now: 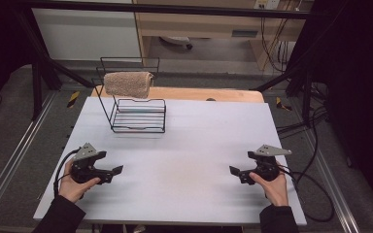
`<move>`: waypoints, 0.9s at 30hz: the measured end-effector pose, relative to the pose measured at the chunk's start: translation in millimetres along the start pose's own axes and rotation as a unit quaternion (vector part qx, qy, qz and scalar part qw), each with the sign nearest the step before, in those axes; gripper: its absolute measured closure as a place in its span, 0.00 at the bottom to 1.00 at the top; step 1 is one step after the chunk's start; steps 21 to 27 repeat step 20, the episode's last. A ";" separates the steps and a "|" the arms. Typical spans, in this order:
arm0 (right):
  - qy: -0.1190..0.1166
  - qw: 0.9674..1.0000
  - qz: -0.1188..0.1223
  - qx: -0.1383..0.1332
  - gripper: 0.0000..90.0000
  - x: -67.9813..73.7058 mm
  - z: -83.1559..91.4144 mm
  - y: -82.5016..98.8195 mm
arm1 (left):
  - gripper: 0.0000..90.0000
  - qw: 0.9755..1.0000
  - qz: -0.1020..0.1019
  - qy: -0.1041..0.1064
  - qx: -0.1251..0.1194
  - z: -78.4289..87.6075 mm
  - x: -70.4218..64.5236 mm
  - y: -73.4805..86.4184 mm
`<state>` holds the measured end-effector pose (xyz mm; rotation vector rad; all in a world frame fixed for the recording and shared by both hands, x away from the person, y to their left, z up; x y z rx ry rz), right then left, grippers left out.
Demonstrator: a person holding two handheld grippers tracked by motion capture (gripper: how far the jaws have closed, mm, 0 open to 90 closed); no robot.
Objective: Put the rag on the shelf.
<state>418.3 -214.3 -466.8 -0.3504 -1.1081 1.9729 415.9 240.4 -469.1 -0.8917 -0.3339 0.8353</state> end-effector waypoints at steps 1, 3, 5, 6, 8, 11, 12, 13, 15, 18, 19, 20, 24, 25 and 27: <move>0.001 1.000 -0.001 0.002 0.01 -1.3 0.7 3.9 | 0.10 1.000 0.000 -0.001 0.001 -0.9 -0.1 1.5; 0.002 1.000 -0.002 0.005 0.01 -3.8 1.9 10.9 | 0.10 1.000 -0.001 0.000 0.003 -2.4 -0.3 4.5; 0.004 1.000 -0.007 0.008 0.01 -6.0 3.3 16.8 | 0.10 1.000 -0.003 0.001 0.006 -3.5 -0.7 7.2; 0.005 1.000 -0.008 0.009 0.01 -7.3 3.9 19.3 | 0.10 1.000 -0.003 0.000 0.004 -4.2 -0.8 7.9; 0.004 1.000 -0.014 0.009 0.01 -8.5 5.1 24.0 | 0.10 1.000 -0.007 0.000 0.004 -3.9 -0.9 9.4; 0.004 1.000 -0.014 0.010 0.01 -9.1 7.0 30.2 | 0.10 1.000 -0.007 0.000 0.001 -3.9 -0.4 11.7; 0.004 1.000 -0.018 0.009 0.01 -8.2 7.6 31.7 | 0.10 1.000 -0.008 0.000 0.003 -4.0 0.2 12.8; 0.004 1.000 -0.014 0.009 0.01 -8.4 8.5 32.9 | 0.10 1.000 -0.008 -0.001 0.003 -4.2 0.7 13.7; 0.004 1.000 -0.015 0.007 0.01 -8.1 9.6 33.8 | 0.10 1.000 -0.008 -0.002 0.005 -4.4 1.8 15.2; 0.003 1.000 -0.015 0.005 0.01 -7.4 9.6 34.0 | 0.10 1.000 -0.010 -0.001 0.004 -4.5 1.5 16.3; 0.003 1.000 -0.015 0.006 0.01 -7.2 9.3 34.2 | 0.10 1.000 -0.009 -0.001 0.004 -4.6 1.5 16.3; 0.003 1.000 -0.017 0.007 0.01 -6.9 9.1 34.4 | 0.10 1.000 -0.008 -0.001 0.004 -4.6 1.3 16.4; 0.003 1.000 -0.017 0.007 0.01 -6.9 9.1 34.4 | 0.10 1.000 -0.008 -0.001 0.004 -4.6 1.3 16.4; 0.003 1.000 -0.017 0.007 0.01 -6.9 9.1 34.4 | 0.10 1.000 -0.008 -0.001 0.004 -4.6 1.3 16.4; 0.003 1.000 -0.017 0.007 0.01 -6.9 9.1 34.4 | 0.10 1.000 -0.008 -0.001 0.004 -4.6 1.3 16.4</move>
Point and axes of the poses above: each handheld gripper's, and its own axes: z roughly backward along the jaws, y roughly out of its underside, x roughly to its left, the point moved 8 cm from there along -z, roughly forward along the jaws, and after that the axes turned 2 degrees about x, right-handed, at the moved point
